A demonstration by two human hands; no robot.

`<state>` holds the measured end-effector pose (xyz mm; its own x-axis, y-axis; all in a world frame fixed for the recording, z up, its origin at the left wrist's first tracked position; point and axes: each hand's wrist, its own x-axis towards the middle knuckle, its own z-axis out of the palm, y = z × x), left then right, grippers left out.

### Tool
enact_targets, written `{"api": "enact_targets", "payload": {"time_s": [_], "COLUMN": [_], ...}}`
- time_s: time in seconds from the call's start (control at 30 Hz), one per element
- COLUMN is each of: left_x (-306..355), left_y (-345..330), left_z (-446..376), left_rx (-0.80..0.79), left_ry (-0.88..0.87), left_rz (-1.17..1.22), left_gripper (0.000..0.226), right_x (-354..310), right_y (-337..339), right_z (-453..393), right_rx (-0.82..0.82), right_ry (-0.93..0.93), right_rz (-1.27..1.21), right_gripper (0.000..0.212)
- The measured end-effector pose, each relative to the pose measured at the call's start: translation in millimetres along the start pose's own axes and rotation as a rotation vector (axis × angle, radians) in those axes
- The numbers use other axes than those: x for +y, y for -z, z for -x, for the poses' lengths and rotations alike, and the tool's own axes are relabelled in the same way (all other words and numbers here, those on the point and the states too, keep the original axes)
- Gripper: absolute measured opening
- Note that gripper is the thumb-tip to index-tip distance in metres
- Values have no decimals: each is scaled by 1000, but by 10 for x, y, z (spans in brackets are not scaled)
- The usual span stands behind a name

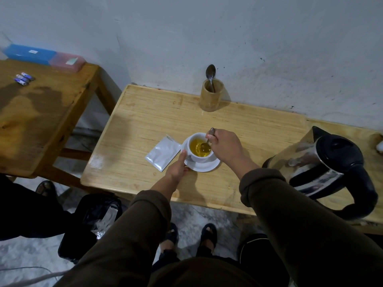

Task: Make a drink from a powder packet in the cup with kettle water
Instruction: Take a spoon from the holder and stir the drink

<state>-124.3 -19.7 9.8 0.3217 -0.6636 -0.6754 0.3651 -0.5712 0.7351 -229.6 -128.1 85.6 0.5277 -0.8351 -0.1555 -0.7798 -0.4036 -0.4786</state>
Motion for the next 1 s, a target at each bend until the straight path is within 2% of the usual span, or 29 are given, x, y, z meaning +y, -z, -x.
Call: {"api": "enact_targets", "payload": {"time_s": [0.3,0.43,0.6,0.73,0.87,1.0], "left_x": [-1,-18,-30,-16,-25,-25], "left_y": [-10,-12,-9,-3,17,35], "left_z": [-10,-33,-66,-50,-64,-63], "left_rx": [-8,0,2,1,-12,-37], "left_ry": [0,-8,7,-4,-17,0], "left_rz": [2,-20,-24,-8,-29,-38], "left_gripper": [60,60,61,58,61,66], "right_x": [-19,-16,12,31,31,57], "right_y": [-14,8,56,78,142,167], "right_z": [87,125,201,288,417,527], "right_rx": [-21,-52,-174,-201,-280,-323], "right_ry": [49,0,-94,-186,-277,-356], "right_rz": [-151,-245,-506,-682,-673,-638], "right_gripper": [23,22,15,10,23,23]}}
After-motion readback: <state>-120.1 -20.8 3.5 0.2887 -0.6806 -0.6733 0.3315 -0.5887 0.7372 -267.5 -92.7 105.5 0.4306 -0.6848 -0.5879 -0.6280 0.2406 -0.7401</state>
